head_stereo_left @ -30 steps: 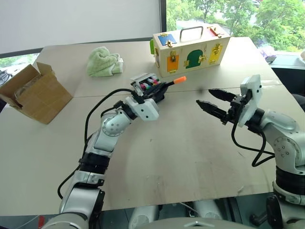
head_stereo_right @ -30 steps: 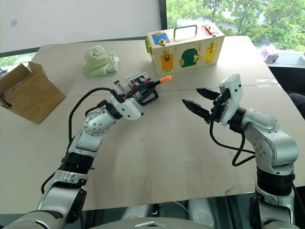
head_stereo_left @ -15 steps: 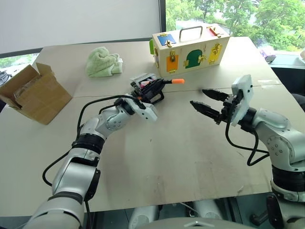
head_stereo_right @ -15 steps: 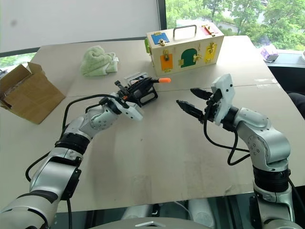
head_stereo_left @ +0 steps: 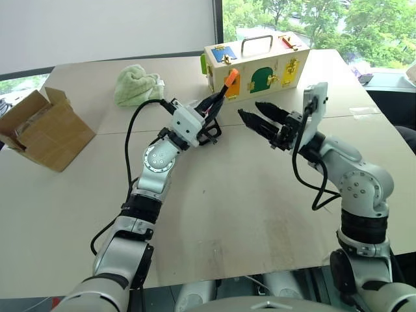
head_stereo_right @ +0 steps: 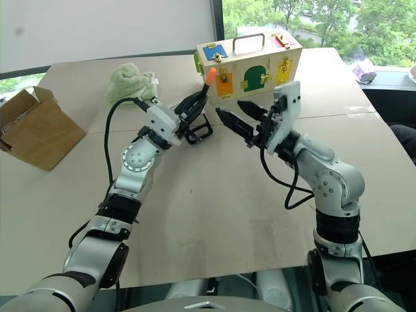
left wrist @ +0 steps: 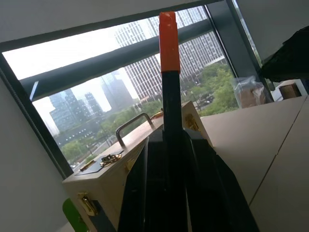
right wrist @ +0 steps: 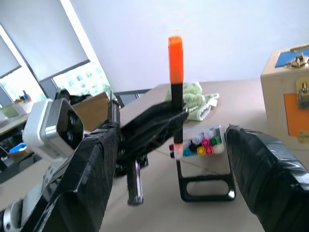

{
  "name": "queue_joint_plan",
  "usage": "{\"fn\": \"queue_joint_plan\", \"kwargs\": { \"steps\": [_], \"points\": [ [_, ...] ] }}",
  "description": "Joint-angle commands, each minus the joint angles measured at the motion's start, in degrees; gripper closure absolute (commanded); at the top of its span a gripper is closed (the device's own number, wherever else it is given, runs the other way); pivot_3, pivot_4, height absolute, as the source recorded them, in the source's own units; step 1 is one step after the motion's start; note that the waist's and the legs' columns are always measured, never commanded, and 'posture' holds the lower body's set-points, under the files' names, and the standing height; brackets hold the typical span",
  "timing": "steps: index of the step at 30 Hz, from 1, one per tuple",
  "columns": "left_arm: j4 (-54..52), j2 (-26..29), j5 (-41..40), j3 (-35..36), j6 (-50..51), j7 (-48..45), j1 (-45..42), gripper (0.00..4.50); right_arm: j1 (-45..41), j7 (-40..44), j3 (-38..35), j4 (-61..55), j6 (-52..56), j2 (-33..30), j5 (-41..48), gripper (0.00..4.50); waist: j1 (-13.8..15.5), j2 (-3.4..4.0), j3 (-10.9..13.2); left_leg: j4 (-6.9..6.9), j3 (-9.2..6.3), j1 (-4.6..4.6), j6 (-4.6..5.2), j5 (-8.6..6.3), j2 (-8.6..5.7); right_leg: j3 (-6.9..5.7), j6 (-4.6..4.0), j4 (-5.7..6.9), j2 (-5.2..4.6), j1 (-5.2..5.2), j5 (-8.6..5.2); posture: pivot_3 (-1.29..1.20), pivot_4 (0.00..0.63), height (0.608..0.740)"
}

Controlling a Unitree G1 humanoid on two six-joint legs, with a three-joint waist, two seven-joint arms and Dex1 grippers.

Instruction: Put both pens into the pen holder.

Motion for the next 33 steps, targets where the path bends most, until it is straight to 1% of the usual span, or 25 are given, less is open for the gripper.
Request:
{"fn": "queue_joint_plan", "kwargs": {
  "steps": [1, 4, 9, 10, 12, 15, 16, 17, 18, 19, 21, 22, 23, 24, 25, 26, 27, 29, 33],
  "points": [
    [-8.06, -0.19, -5.88, 1.01, 6.66, -4.85, 1.71, 4.5, -2.74, -0.27, 2.16, 1.86, -3.53, 0.67, -1.89, 0.79, 0.01, 0.0, 0.0, 0.0, 0.0, 0.0, 0.0, 0.0, 0.0, -0.01, 0.0, 0.0, 0.0, 0.0, 0.0, 0.0, 0.15, 0.74],
    [-11.3, -0.02, -8.22, 1.32, 10.61, -8.1, 3.44, 4.5, -4.08, 1.31, 3.89, 2.96, -5.06, 0.59, -2.56, 0.79, 0.01, 0.0, 0.0, 0.0, 0.0, 0.01, 0.0, 0.0, 0.01, -0.02, 0.0, 0.01, 0.02, 0.0, 0.0, 0.0, 0.15, 0.74],
    [-12.31, 0.07, -7.85, 2.15, 11.94, -11.65, 4.45, 4.5, -5.79, 2.35, 5.22, 5.22, -7.37, 1.21, -3.37, 0.79, 0.01, 0.01, 0.0, 0.0, 0.0, 0.05, 0.0, 0.0, 0.01, -0.01, 0.0, 0.01, 0.03, 0.02, 0.0, 0.0, 0.15, 0.74],
    [-12.18, -0.06, -7.81, 2.41, 12.31, -11.96, 4.44, 4.5, -6.01, 2.68, 5.37, 5.42, -7.71, 1.32, -3.34, 1.15, 0.03, 0.01, 0.0, 0.0, 0.0, 0.05, 0.0, 0.0, 0.01, -0.02, 0.0, 0.02, 0.04, 0.02, 0.0, 0.0, 0.15, 0.74],
    [-11.74, -0.05, -7.08, 2.71, 12.39, -12.41, 4.22, 4.5, -6.01, 3.42, 6.15, 5.17, -8.15, 1.06, -3.64, 1.7, 0.04, 0.01, 0.0, 0.0, 0.0, 0.06, 0.0, 0.0, 0.01, -0.02, 0.0, 0.02, 0.03, 0.02, 0.0, 0.0, 0.15, 0.74],
    [-11.38, 0.27, -6.74, 2.62, 12.46, -14.35, 4.08, 4.5, -5.56, 4.12, 7.6, 4.17, -8.53, 0.27, -4.73, 3.26, 0.06, 0.01, 0.0, 0.0, 0.0, 0.05, 0.0, 0.0, 0.01, -0.01, 0.0, 0.01, 0.03, 0.02, 0.0, 0.0, 0.15, 0.74],
    [-11.2, 0.24, -6.58, 2.76, 12.65, -14.46, 4.0, 4.5, -5.47, 4.34, 8.13, 3.71, -8.63, 0.01, -5.08, 3.66, 0.08, 0.01, 0.0, 0.0, 0.0, 0.05, 0.0, 0.0, 0.01, -0.01, 0.0, 0.01, 0.03, 0.02, 0.0, 0.0, 0.15, 0.74],
    [-10.81, 0.26, -6.02, 2.79, 12.5, -14.56, 3.82, 4.5, -5.43, 4.43, 8.58, 3.26, -8.7, -0.17, -5.38, 4.18, 0.07, 0.01, 0.0, 0.0, 0.0, 0.05, 0.0, 0.0, 0.01, -0.01, 0.0, 0.01, 0.03, 0.02, 0.0, 0.0, 0.15, 0.74],
    [-10.47, 0.26, -5.68, 2.8, 12.74, -14.71, 3.6, 4.5, -5.46, 4.63, 9.27, 2.74, -8.79, -0.52, -5.87, 4.47, 0.03, 0.01, 0.0, 0.0, 0.0, 0.06, 0.0, 0.0, 0.01, -0.01, 0.0, 0.01, 0.03, 0.02, 0.0, 0.0, 0.15, 0.74],
    [-10.18, 0.15, -5.55, 2.98, 13.14, -14.65, 3.35, 4.5, -5.5, 4.88, 9.99, 2.34, -8.95, -0.96, -6.47, 4.47, 0.01, 0.01, 0.0, 0.0, 0.0, 0.06, 0.0, 0.0, 0.01, -0.01, 0.0, 0.01, 0.03, 0.02, 0.0, 0.0, 0.15, 0.74],
    [-10.71, 0.35, -7.42, 3.3, 16.71, -15.58, 2.65, 3.59, -5.65, 5.84, 12.3, 1.56, -9.44, -2.37, -8.48, 4.47, 0.04, 0.01, 0.0, -0.01, 0.0, 0.06, 0.0, 0.0, 0.02, -0.01, 0.0, 0.02, 0.03, 0.02, 0.0, 0.0, 0.15, 0.74],
    [-11.25, 0.52, -8.28, 3.47, 18.92, -15.78, 2.35, 3.31, -5.75, 6.25, 13.28, 1.29, -9.74, -2.96, -9.37, 4.47, 0.0, 0.01, 0.0, -0.01, 0.0, 0.06, 0.0, 0.0, 0.02, -0.01, 0.0, 0.02, 0.03, 0.02, 0.0, 0.0, 0.15, 0.74],
    [-11.93, 0.96, -8.67, 3.31, 21.12, -16.35, 2.02, 2.93, -5.9, 6.52, 13.97, 1.08, -9.68, -3.35, -9.74, 4.47, -0.02, 0.01, 0.0, -0.01, 0.0, 0.06, 0.0, 0.0, 0.02, 0.0, 0.0, 0.02, 0.04, 0.02, 0.0, 0.0, 0.15, 0.74],
    [-12.5, 1.27, -8.68, 3.23, 22.8, -16.65, 1.8, 2.39, -6.08, 6.84, 14.56, 0.97, -9.69, -3.77, -10.19, 4.47, -0.03, 0.01, 0.0, -0.01, 0.0, 0.06, 0.0, 0.0, 0.02, -0.01, 0.0, 0.02, 0.05, 0.02, 0.0, 0.0, 0.15, 0.74],
    [-12.97, 1.5, -8.69, 3.23, 24.47, -16.74, 1.53, 2.08, -6.31, 7.15, 15.25, 0.88, -9.82, -4.38, -10.94, 4.47, -0.02, 0.01, 0.0, -0.01, 0.0, 0.06, 0.0, 0.0, 0.02, -0.01, 0.0, 0.02, 0.05, 0.02, 0.0, 0.0, 0.15, 0.74],
    [-13.38, 1.85, -8.68, 3.2, 26.08, -16.9, 1.22, 1.41, -6.6, 7.7, 16.29, 0.8, -10.19, -5.35, -12.27, 4.47, 0.02, 0.01, 0.0, -0.01, 0.0, 0.06, 0.0, 0.0, 0.02, -0.01, 0.0, 0.02, 0.05, 0.02, 0.0, 0.0, 0.15, 0.74],
    [-13.92, 2.49, -8.65, 3.01, 27.74, -17.57, 0.8, 1.09, -6.93, 8.45, 17.63, 0.74, -10.51, -6.68, -13.93, 4.47, 0.04, 0.0, 0.0, -0.01, 0.0, 0.06, 0.0, 0.0, 0.02, -0.01, 0.0, 0.01, 0.05, 0.03, 0.0, 0.0, 0.15, 0.74],
    [-15.48, 4.3, -9.3, 2.9, 32.24, -19.26, -0.54, 1.09, -7.77, 9.97, 20.14, 0.8, -11.31, -9.68, -17.3, 4.47, 0.06, 0.0, 0.0, 0.0, 0.0, 0.06, 0.0, 0.0, 0.01, -0.01, 0.0, -0.02, 0.04, 0.04, 0.0, 0.0, 0.15, 0.74],
    [-18.21, 8.03, -9.9, 2.11, 39.61, -22.95, -2.16, 1.09, -8.81, 11.73, 22.0, 1.0, -12.42, -12.0, -20.06, 4.47, 0.04, 0.0, 0.0, -0.02, -0.01, 0.06, 0.0, 0.0, 0.03, -0.04, 0.0, -0.04, 0.06, 0.04, 0.0, 0.0, 0.15, 0.74]
  ]
}}
